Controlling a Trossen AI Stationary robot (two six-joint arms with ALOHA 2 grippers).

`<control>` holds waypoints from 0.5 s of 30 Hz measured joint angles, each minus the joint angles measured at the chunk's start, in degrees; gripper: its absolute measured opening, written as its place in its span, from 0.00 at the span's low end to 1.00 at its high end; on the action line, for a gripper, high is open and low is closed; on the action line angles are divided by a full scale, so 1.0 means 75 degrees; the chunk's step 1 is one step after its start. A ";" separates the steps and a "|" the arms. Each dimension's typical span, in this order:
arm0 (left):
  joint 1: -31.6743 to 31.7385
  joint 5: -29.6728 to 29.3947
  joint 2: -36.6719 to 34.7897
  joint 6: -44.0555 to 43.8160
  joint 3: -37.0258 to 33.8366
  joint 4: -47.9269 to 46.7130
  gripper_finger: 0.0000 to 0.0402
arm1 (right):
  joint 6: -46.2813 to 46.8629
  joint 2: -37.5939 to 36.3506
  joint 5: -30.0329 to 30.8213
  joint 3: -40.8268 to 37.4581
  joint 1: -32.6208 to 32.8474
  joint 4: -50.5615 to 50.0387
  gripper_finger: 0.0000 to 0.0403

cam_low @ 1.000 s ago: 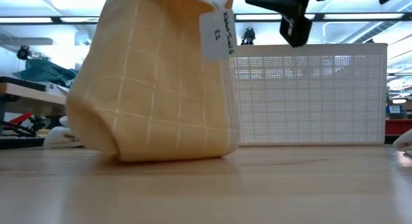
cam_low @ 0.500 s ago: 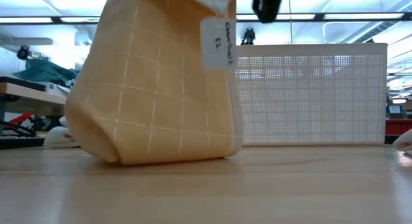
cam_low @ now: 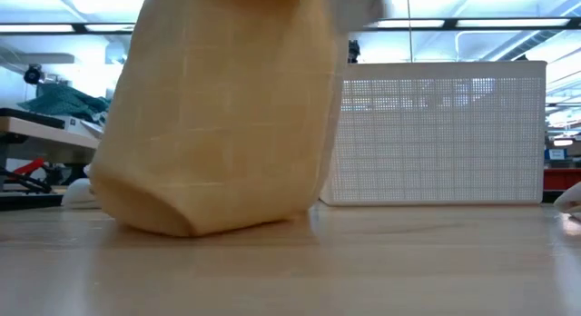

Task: Fold towel
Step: Fold the yellow kitchen towel

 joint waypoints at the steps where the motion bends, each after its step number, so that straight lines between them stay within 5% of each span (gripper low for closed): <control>1: -0.0046 -0.0003 0.0000 -0.0006 0.0000 -0.0041 0.18 | 0.0021 -0.0025 0.0003 -0.0019 0.0000 -0.0012 0.01; 8: -0.0622 0.0003 -0.0461 -0.0115 0.0050 -0.2181 0.39 | 0.0663 -0.0446 -0.0249 -0.0216 0.0000 0.0081 0.01; 15: -0.0781 -0.0003 -0.0420 -0.0715 0.0050 -0.3269 0.42 | 0.1570 -0.0855 -0.0875 -0.0312 -0.0025 0.1816 0.00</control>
